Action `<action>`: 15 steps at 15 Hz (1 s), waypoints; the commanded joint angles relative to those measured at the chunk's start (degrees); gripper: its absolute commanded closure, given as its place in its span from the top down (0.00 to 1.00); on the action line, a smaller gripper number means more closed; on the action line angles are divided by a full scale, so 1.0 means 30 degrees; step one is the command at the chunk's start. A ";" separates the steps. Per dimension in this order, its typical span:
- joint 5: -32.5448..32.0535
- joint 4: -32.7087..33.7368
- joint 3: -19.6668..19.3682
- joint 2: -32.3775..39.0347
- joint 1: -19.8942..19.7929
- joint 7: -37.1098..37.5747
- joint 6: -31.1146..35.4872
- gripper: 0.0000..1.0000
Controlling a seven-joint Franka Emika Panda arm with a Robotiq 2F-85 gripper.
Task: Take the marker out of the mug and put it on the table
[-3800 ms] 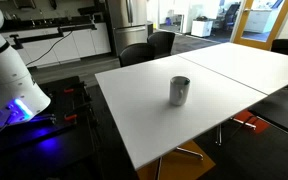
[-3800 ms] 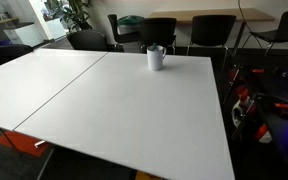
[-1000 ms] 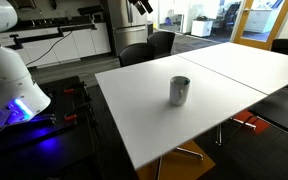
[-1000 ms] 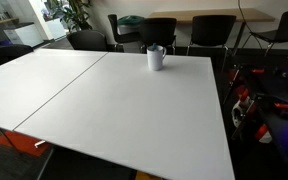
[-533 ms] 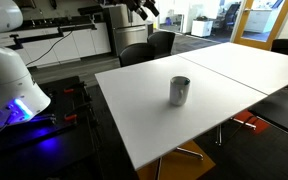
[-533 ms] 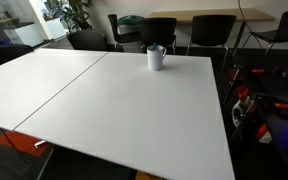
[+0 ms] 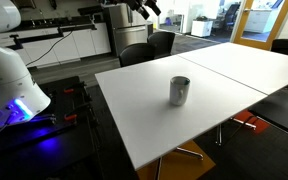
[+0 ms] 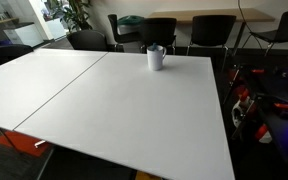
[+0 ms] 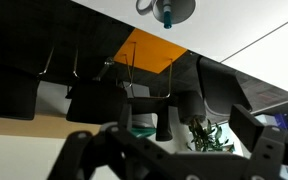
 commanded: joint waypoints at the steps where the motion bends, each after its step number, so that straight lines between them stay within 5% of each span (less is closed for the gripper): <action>1: -0.1303 0.0482 -0.4226 0.1209 0.3019 0.0346 -0.0210 1.00; 6: -0.2129 0.1356 -0.8061 0.2586 0.5291 0.1555 -0.0632 1.00; 15: -0.7205 0.4004 -0.9550 0.6692 0.8534 1.1938 -0.4594 1.00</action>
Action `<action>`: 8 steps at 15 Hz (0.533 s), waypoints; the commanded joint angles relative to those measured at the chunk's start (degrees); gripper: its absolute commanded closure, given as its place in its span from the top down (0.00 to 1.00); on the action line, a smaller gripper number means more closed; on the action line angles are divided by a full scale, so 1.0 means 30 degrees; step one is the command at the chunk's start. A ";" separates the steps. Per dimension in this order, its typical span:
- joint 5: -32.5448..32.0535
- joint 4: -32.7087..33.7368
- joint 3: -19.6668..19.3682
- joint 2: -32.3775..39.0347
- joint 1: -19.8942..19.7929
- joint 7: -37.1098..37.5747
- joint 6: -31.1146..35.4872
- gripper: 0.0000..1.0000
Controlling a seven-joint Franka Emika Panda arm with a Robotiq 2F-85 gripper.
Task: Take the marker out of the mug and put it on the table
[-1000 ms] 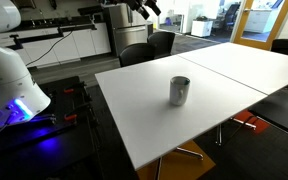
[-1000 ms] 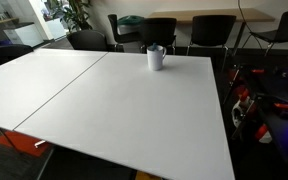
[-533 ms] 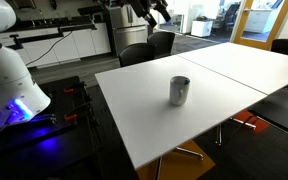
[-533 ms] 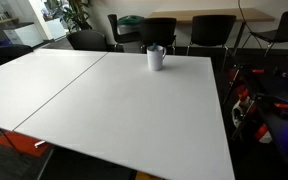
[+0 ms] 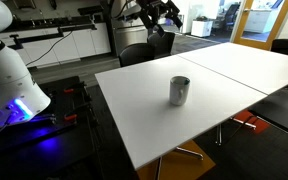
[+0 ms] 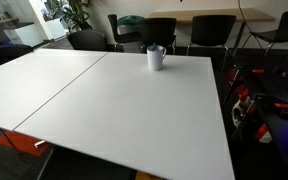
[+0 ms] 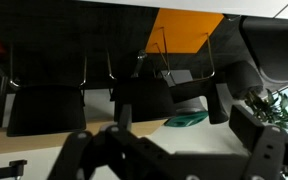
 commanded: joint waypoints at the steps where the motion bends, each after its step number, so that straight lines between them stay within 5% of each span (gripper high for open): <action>1: -0.1160 0.1214 -0.0710 0.1947 0.1804 0.3333 -0.2220 1.00; 8: -0.0951 0.1768 -0.1318 0.4360 0.3155 0.5221 -0.2912 1.00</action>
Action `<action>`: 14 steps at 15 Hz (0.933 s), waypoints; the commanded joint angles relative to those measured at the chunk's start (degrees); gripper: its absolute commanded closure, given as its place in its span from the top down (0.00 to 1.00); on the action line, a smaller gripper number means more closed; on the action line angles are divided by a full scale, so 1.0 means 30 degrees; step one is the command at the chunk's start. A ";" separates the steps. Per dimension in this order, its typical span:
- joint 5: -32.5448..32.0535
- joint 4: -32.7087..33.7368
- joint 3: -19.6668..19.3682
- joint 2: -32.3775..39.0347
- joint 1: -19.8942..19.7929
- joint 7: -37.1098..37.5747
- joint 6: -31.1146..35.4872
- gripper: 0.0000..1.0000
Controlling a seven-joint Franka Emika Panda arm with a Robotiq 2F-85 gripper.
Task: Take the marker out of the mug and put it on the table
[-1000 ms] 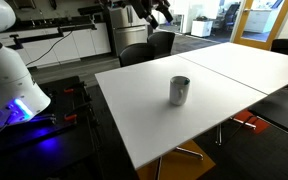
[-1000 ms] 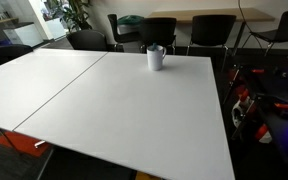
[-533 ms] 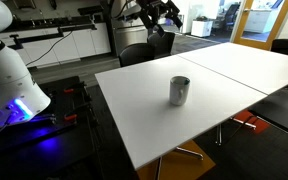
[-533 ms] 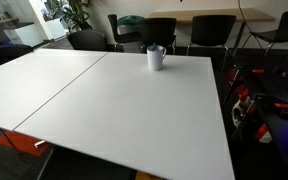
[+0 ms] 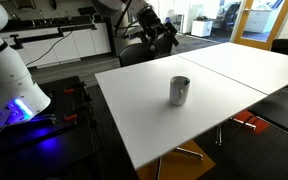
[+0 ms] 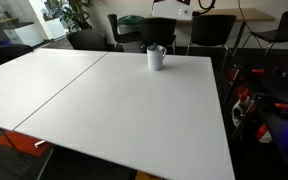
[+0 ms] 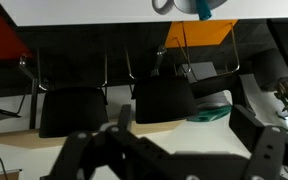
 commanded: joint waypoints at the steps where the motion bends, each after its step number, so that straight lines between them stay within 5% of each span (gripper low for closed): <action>1: -0.0064 0.0700 -0.0608 0.1095 0.0677 0.0584 -0.0249 1.00; 14: -0.0230 0.1802 -0.1206 0.3389 0.0665 -0.0547 0.1190 1.00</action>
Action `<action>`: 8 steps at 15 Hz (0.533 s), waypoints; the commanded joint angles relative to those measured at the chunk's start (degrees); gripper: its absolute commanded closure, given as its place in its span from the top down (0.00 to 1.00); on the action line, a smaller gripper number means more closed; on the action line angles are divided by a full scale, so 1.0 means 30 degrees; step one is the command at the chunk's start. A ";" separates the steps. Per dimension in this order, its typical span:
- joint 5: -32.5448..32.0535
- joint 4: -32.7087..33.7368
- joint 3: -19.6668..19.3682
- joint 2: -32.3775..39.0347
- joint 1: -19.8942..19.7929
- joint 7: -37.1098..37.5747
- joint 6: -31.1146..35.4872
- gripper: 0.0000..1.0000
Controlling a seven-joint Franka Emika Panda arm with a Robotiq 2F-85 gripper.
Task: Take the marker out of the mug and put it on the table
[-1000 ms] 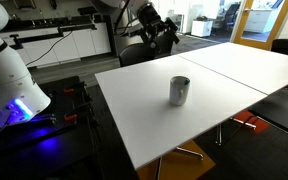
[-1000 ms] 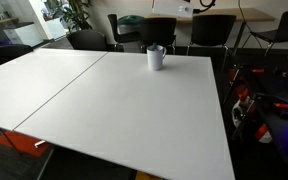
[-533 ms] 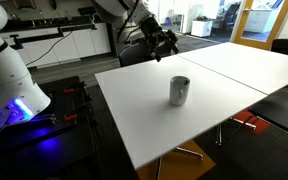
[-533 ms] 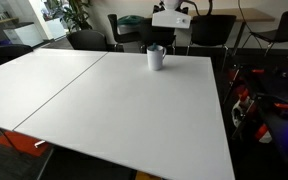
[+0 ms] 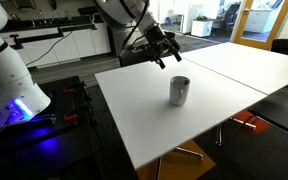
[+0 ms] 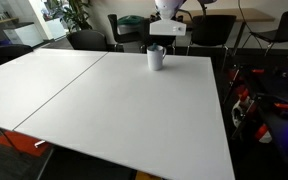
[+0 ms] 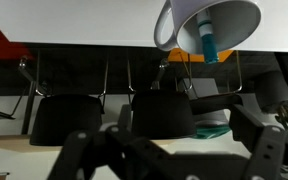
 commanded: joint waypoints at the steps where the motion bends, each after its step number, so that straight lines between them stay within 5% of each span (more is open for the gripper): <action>1: 0.0075 0.0092 -0.0368 0.0112 0.0357 -0.0098 0.0140 1.00; 8: 0.0928 0.1224 -0.0318 0.1205 0.0379 -0.0685 -0.0536 1.00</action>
